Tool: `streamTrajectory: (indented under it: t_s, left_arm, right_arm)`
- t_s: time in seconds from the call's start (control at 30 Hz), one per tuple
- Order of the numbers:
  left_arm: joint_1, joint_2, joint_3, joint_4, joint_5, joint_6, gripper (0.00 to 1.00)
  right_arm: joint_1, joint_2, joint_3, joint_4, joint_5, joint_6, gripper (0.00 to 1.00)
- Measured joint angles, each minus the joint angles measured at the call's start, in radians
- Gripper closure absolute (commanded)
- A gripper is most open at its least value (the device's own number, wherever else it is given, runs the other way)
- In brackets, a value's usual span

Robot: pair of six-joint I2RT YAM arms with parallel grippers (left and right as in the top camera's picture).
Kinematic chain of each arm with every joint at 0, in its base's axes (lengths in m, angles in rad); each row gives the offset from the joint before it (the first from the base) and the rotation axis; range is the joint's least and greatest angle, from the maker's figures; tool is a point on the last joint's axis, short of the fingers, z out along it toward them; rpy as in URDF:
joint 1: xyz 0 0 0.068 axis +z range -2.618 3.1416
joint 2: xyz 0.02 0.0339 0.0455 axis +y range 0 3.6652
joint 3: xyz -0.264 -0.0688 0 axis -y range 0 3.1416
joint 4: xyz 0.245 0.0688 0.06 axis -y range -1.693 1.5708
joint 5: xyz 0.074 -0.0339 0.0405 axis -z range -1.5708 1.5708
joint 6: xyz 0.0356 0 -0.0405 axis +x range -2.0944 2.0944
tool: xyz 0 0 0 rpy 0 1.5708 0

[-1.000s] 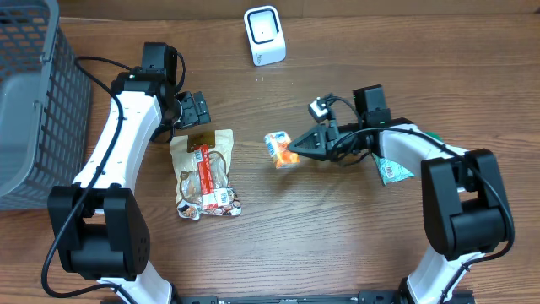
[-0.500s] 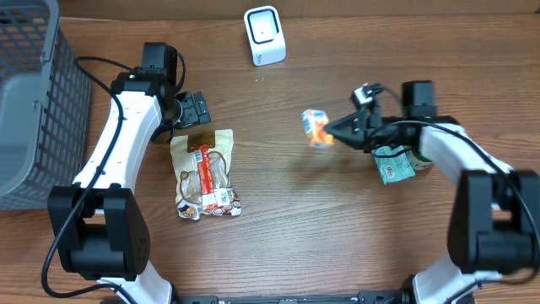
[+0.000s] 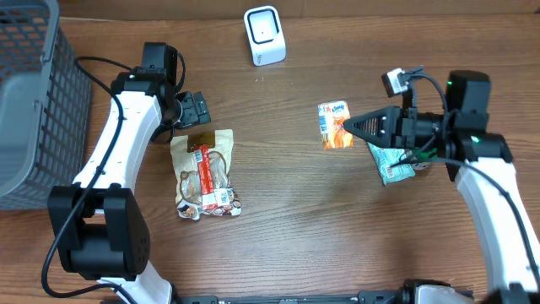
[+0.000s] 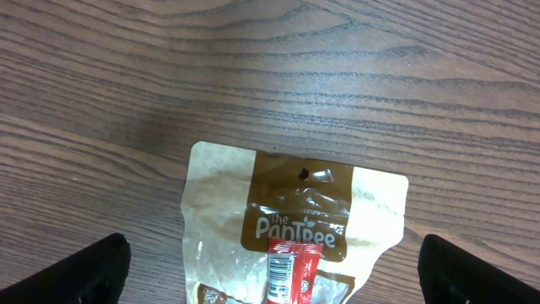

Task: Scan the item barcode
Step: 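Lift the Kleenex pack and swing it right with the right gripper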

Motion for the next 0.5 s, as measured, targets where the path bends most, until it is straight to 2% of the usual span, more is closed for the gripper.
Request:
streamTrajectory:
  t_s: [0.23,0.5]
  left_arm:
    - [0.000,0.000,0.000,0.000,0.000,0.000,0.00]
    - [0.000,0.000,0.000,0.000,0.000,0.000,0.00]
  right_arm:
    - [0.000,-0.127,0.000,-0.005,0.000,0.053,0.96]
    - [0.025,-0.176,0.000,-0.026,0.000,0.083,0.96]
